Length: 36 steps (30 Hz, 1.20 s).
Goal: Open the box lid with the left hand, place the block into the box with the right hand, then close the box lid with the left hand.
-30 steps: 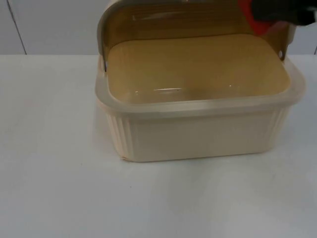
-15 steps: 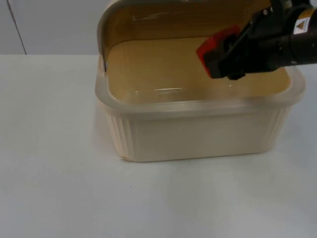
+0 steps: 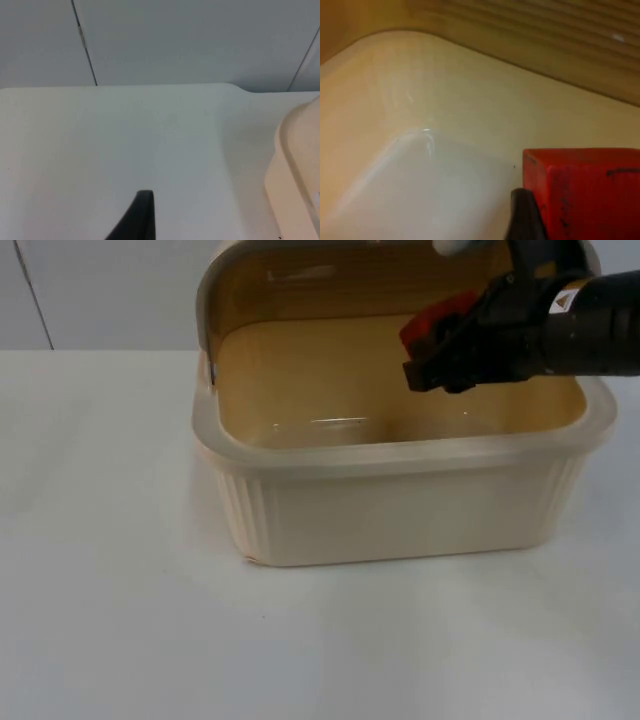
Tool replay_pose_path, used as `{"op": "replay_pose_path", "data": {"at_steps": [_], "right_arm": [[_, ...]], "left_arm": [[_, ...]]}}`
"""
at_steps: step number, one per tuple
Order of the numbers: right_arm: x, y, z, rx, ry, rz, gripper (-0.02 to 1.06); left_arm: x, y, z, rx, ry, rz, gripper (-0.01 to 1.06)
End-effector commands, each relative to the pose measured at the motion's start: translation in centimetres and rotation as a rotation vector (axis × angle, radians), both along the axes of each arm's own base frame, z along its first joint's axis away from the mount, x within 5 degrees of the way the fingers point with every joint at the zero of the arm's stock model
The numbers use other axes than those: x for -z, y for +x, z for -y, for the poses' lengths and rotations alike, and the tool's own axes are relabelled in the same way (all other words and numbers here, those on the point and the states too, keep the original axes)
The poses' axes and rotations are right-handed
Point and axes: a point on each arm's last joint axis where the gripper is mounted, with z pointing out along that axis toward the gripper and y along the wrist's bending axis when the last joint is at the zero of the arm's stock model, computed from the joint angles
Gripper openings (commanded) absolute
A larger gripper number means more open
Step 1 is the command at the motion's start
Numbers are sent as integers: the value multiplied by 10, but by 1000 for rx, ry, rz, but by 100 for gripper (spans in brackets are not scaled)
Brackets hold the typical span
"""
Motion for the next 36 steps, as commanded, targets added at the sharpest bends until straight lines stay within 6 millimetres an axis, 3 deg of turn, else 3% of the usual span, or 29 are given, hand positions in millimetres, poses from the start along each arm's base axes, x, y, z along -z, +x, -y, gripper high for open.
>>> {"op": "replay_pose_path", "data": {"at_steps": [1, 6, 9, 10, 12, 15, 19, 31, 36], "right_arm": [[-2, 5, 0, 4, -4, 35, 8], [4, 7, -1, 13, -7, 20, 28], [4, 7, -1, 13, -7, 20, 59], [4, 7, -1, 13, -7, 20, 59], [4, 7, -1, 13, -7, 20, 77], [4, 6, -1, 7, -11, 7, 93], [-3, 3, -1, 1, -10, -3, 98], [-36, -19, 5, -73, -63, -116, 98], [-65, -39, 13, -84, -25, -194, 98]], "left_arm": [[-3, -1, 0, -4, -7, 13, 104], [-4, -1, -1, -4, -1, 16, 104], [-4, -1, -1, -4, 1, 16, 104], [-4, -1, -1, -4, 1, 16, 104], [-4, -1, -1, -4, 1, 16, 104], [-4, -1, -1, -3, 8, 17, 104], [-4, -1, -1, -3, 10, 18, 104], [-3, -1, -1, -5, 12, 8, 104], [-3, -1, -2, -5, 12, 7, 104]]}}
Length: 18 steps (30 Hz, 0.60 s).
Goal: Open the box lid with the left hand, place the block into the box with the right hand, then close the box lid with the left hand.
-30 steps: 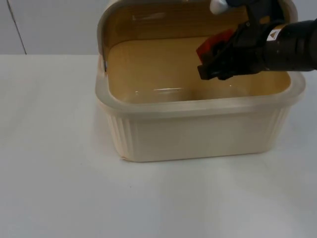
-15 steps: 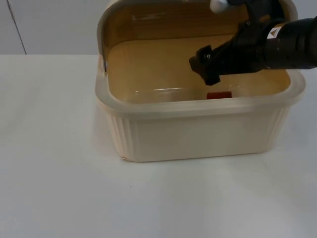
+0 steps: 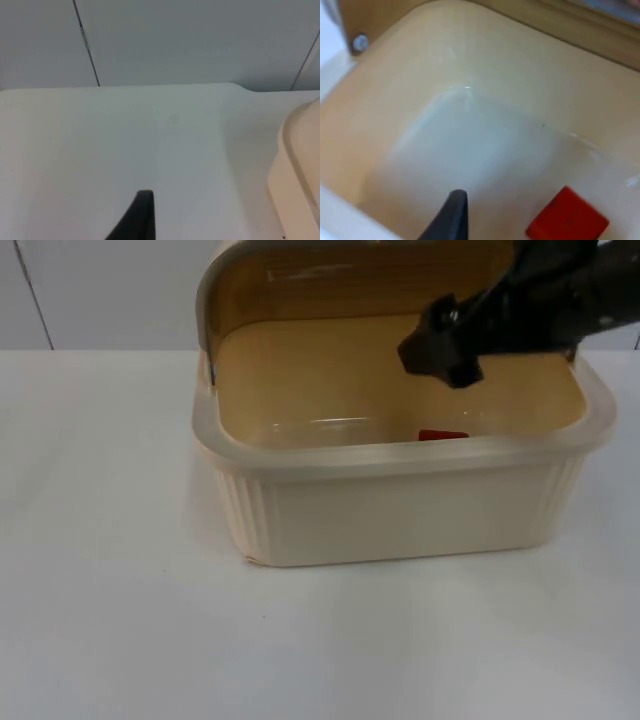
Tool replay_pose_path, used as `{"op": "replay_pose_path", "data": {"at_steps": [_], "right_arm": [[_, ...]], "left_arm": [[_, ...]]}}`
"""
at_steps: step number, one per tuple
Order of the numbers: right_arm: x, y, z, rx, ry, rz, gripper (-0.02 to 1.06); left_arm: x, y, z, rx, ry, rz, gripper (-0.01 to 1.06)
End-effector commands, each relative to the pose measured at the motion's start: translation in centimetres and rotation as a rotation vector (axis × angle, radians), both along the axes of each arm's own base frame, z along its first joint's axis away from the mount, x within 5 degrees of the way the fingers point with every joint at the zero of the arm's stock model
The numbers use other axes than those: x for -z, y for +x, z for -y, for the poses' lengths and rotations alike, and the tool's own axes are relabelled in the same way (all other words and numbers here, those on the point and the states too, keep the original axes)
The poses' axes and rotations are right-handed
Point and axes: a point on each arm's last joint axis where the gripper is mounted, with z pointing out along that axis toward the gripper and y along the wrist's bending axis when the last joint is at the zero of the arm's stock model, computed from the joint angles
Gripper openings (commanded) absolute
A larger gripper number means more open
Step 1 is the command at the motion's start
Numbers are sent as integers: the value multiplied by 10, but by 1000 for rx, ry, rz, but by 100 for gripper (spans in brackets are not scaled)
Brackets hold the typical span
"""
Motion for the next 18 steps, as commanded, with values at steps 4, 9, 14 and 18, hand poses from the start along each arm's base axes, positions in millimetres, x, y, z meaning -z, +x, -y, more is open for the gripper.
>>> {"op": "replay_pose_path", "data": {"at_steps": [4, 9, 14, 18], "right_arm": [[-35, -32, 13, -12, 27, -140, 98], [-53, -59, 24, -46, -6, -248, 98], [-68, -78, 37, -31, -42, -286, 98], [-81, -87, 57, 46, -118, -259, 98]], "left_arm": [[-3, -1, -1, -5, 2, 6, 104], [-3, -1, -1, -5, 2, 6, 104], [-3, -1, -1, -5, 0, 6, 104], [-3, -1, -1, -5, 0, 6, 104]]}}
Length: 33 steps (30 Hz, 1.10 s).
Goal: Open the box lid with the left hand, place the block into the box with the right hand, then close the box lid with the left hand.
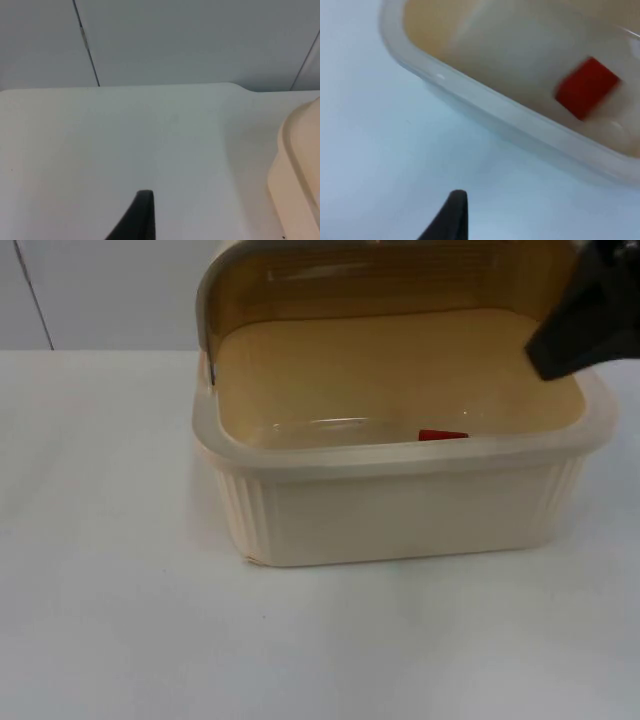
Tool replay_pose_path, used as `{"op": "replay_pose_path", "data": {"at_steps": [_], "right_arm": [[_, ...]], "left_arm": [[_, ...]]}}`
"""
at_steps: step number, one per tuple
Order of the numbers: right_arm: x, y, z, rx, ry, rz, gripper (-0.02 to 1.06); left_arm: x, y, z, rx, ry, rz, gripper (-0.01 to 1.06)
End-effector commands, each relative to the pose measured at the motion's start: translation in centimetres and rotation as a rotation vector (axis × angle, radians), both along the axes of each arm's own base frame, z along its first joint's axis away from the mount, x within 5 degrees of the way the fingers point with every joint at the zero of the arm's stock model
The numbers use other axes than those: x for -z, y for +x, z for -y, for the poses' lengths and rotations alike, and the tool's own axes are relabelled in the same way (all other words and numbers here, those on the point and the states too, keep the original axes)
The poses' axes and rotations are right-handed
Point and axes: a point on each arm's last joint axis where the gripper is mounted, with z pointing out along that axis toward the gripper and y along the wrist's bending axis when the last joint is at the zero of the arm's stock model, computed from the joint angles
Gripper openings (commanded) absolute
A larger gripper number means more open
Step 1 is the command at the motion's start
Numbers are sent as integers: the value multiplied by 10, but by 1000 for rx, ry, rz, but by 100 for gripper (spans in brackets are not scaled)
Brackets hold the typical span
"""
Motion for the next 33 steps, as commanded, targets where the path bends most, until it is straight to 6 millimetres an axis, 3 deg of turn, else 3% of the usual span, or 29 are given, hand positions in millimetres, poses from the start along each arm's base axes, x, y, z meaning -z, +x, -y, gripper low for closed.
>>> {"op": "replay_pose_path", "data": {"at_steps": [1, 4, 9, 10, 15, 33], "right_arm": [[-9, -5, 18, 51, -32, 1, 98], [-18, -6, 32, 94, -3, 22, 98], [-47, -6, 96, 357, 49, 188, 98], [-47, -6, 96, 357, 49, 188, 98], [-55, -8, 135, 514, -11, 256, 98], [-85, -3, 153, 653, -3, 503, 98]], "left_arm": [[-3, -1, -1, -5, -2, 6, 104], [-3, -1, -1, -5, -2, 6, 104], [-2, -1, -1, -6, -6, 1, 104], [-2, -1, -1, -6, -6, 1, 104], [-2, -1, 0, -6, -14, 0, 104], [-3, -1, 0, -5, -20, 9, 104]]}}
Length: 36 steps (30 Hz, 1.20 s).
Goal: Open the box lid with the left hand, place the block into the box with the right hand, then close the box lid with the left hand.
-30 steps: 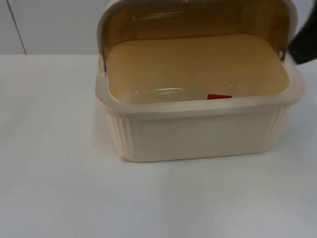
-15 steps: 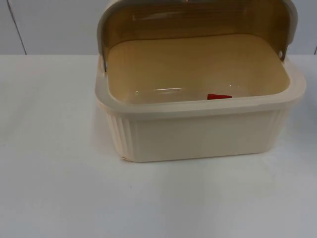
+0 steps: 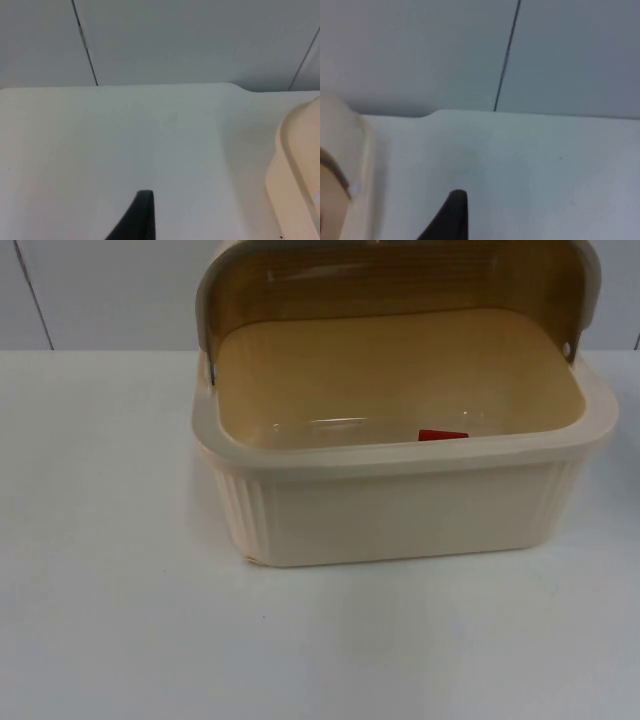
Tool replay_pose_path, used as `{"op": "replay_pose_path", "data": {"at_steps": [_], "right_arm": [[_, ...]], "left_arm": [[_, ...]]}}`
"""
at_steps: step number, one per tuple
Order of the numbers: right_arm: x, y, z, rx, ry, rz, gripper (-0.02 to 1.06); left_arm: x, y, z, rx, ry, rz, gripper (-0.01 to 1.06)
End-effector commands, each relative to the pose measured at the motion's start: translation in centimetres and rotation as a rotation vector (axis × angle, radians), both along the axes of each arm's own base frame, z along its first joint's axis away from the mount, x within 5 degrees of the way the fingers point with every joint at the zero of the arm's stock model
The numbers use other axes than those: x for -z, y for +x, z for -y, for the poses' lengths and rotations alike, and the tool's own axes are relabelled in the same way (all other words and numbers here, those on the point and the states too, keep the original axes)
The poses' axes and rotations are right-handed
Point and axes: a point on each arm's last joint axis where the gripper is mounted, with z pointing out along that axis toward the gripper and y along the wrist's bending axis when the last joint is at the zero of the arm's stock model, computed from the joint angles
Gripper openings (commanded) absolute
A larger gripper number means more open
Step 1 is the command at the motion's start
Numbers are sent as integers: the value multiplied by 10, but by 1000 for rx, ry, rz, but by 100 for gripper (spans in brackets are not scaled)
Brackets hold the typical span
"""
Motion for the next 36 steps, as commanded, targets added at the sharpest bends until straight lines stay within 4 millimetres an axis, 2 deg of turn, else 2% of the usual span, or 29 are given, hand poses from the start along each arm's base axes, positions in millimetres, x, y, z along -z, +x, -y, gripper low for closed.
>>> {"op": "replay_pose_path", "data": {"at_steps": [1, 8, 14, 18, 23, 30, 36], "right_arm": [[-13, -4, 3, 28, -19, 67, 98], [-36, -7, 5, 78, 41, 149, 98], [-37, -7, 5, 74, 32, 155, 103], [-38, -6, 3, 98, 146, 181, 103], [-31, 1, -2, 32, 139, 138, 103], [-6, 24, -7, -27, 158, -6, 103], [-14, 20, -6, -30, 128, 49, 103]], "left_arm": [[-3, -1, 0, -4, -15, 14, 104], [-3, -1, 0, -4, -15, 14, 104], [-3, -1, 0, -4, -15, 14, 104], [-4, 0, 0, -3, -16, 20, 104], [-4, 0, 0, -3, -16, 20, 104], [-4, -1, 0, -4, -19, 17, 104], [-4, -1, 0, -5, -20, 16, 104]]}}
